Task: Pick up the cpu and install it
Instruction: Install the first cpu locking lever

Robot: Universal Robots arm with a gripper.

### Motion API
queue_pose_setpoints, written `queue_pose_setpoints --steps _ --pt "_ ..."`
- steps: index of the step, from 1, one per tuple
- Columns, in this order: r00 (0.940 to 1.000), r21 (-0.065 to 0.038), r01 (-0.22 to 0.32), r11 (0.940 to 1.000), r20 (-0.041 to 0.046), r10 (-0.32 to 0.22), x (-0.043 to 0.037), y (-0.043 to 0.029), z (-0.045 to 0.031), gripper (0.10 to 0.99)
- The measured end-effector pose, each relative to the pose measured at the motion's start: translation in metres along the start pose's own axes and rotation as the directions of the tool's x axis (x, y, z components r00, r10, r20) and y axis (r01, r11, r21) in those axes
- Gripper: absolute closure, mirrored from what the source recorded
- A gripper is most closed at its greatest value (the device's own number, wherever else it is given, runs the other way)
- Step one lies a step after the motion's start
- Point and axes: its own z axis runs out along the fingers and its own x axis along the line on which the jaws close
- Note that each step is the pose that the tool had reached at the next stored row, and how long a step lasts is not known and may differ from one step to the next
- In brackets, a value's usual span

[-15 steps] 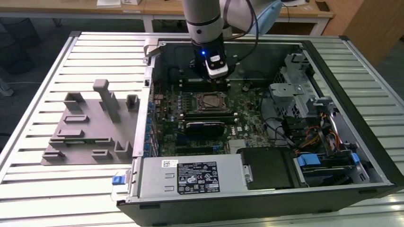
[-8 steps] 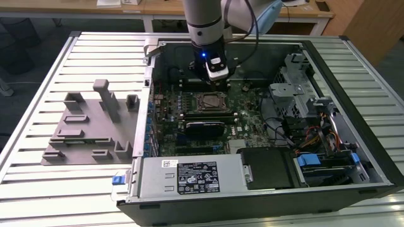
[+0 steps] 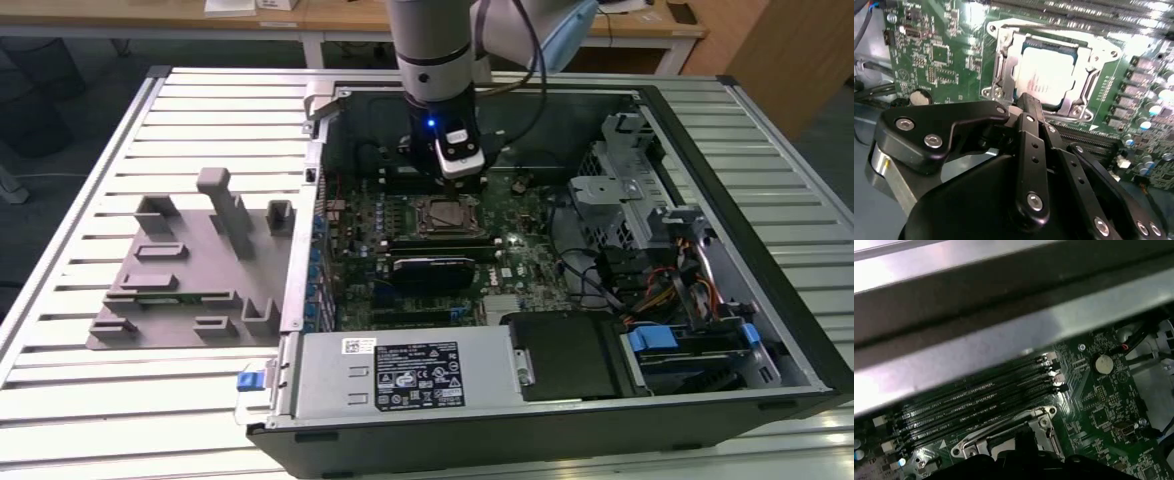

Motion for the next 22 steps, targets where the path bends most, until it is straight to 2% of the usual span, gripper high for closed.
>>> queue_pose_setpoints --steps 4,7,8,10,13,14,15,22 --pt "0.9999 0.006 0.0 1.0 -0.0164 0.001 -0.0037 -0.0075 0.0003 0.98" --pt "0.9993 0.015 -0.001 0.9999 -0.0375 0.001 -0.0066 -0.0109 0.0013 0.98" --pt "0.9988 0.019 -0.001 0.9998 -0.048 0.002 -0.0076 -0.0114 0.0017 0.98" --pt "0.9972 0.03 -0.001 0.9996 -0.075 0.003 -0.0097 -0.0119 0.0024 0.98" --pt "0.992 0.05 -0.001 0.9988 -0.1258 0.007 -0.013 -0.0114 0.0034 0.98" --pt "0.99 0.056 0.0 0.9984 -0.1411 0.008 -0.0135 -0.0112 0.0037 0.98" --pt "0.9883 0.06 0.0 0.9982 -0.1523 0.009 -0.0138 -0.0111 0.0038 0.98" --pt "0.9881 0.061 0.0 0.9982 -0.1536 0.01 -0.014 -0.0109 0.0023 0.98"
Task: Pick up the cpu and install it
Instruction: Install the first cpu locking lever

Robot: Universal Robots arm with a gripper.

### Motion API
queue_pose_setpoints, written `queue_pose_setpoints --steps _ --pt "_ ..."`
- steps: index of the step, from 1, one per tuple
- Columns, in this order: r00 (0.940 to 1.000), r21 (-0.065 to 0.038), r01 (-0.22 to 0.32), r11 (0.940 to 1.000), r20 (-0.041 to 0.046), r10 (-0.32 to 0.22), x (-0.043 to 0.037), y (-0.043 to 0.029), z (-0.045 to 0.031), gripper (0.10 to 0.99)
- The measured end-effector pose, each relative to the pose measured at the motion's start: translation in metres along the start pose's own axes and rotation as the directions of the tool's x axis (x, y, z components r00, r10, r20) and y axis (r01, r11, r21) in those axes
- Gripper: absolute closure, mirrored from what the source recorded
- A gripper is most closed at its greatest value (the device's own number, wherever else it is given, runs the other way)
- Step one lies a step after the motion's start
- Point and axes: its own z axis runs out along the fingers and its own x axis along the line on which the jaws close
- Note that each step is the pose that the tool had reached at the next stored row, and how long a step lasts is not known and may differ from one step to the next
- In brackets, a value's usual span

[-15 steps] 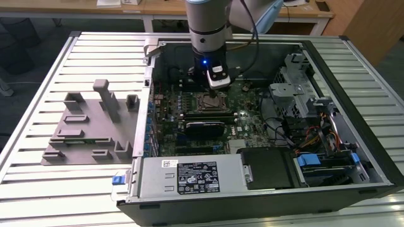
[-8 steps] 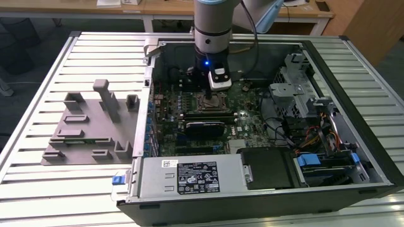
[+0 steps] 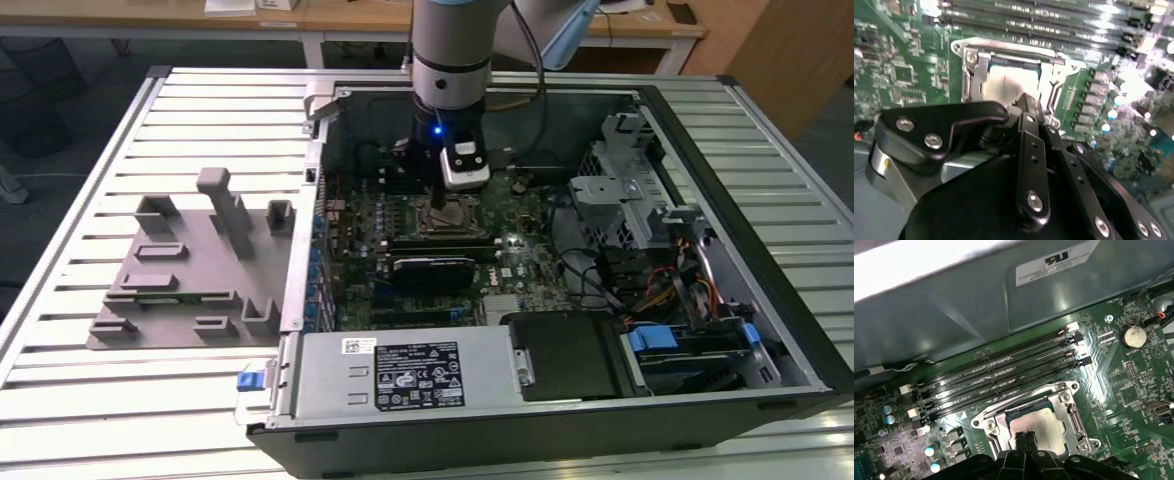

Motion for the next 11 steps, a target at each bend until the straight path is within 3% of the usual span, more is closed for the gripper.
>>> queue_pose_setpoints --steps 4,8,11 --pt "1.0 0.0 0.0 1.0 0.0 0.0 -0.0001 0.0004 -0.0125 0.98" --pt "1.0 0.0 0.001 1.0 0.0 -0.001 -0.0014 0.001 -0.0138 0.98" --pt "1.0 0.001 0.0 1.0 -0.0013 0.0 -0.0121 0.0052 -0.0136 0.98"
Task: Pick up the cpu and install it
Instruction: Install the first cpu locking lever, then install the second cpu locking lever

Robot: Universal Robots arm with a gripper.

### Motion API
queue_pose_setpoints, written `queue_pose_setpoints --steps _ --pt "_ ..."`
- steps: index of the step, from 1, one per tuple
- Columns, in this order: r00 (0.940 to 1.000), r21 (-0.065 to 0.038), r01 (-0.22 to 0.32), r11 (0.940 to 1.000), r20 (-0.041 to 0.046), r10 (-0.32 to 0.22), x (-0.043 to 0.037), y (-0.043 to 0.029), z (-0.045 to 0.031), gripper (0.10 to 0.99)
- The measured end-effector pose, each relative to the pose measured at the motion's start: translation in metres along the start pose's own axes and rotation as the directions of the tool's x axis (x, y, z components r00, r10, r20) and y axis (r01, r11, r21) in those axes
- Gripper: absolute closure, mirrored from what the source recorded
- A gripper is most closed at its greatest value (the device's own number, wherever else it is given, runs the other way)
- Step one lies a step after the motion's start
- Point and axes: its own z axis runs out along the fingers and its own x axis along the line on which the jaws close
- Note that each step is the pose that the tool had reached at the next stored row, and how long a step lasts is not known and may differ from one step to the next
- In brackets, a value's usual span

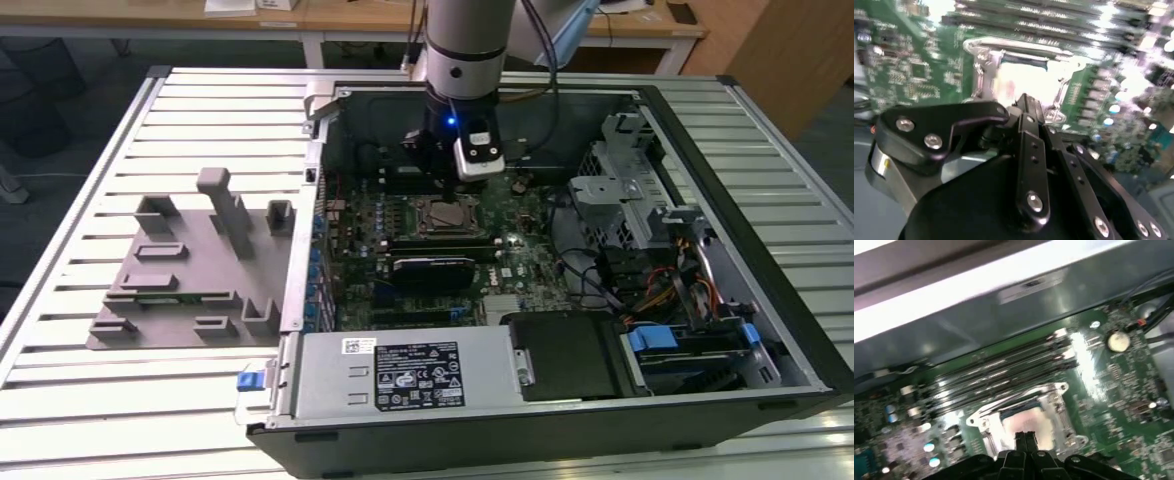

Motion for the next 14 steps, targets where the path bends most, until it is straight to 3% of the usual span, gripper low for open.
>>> queue_pose_setpoints --steps 4,8,14 --pt "1.0 0.001 0.001 1.0 -0.0013 -0.001 -0.003 0.0012 -0.0012 0.98" --pt "1.0 0.001 0.003 1.0 -0.0014 -0.003 -0.003 0.0015 -0.0094 0.98" --pt "1.0 0.001 0.004 1.0 -0.0014 -0.004 -0.003 0.0014 -0.0095 0.98"
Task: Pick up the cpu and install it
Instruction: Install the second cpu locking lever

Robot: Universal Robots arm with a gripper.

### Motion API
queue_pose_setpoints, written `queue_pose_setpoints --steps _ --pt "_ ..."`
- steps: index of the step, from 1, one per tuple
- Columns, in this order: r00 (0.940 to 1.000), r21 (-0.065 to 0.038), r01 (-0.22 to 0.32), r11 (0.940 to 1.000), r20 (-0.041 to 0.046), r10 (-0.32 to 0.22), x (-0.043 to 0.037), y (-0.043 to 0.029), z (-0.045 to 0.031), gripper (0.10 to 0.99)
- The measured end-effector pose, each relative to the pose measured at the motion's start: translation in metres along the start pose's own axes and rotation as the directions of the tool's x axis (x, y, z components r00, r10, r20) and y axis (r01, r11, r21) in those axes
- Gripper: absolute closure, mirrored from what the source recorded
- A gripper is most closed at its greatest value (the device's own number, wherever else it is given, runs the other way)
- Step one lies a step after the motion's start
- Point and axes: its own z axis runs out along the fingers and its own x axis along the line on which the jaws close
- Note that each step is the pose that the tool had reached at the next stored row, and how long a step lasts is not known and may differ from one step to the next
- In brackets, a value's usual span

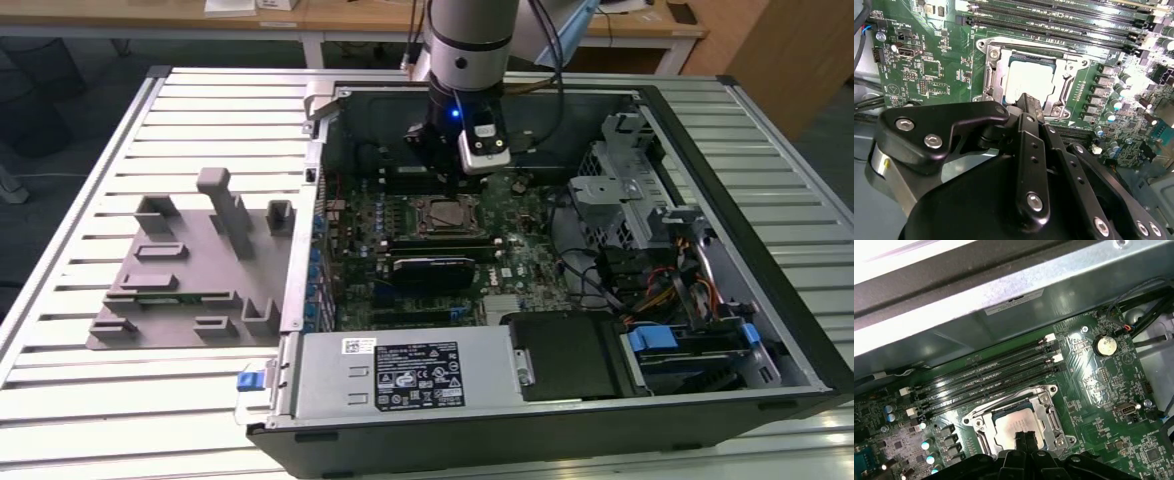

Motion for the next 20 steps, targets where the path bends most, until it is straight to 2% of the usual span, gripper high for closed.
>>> queue_pose_setpoints --steps 20 --pt "1.0 0.0 0.0 1.0 0.0 0.0 -0.0032 -0.0082 -0.0002 0.98"
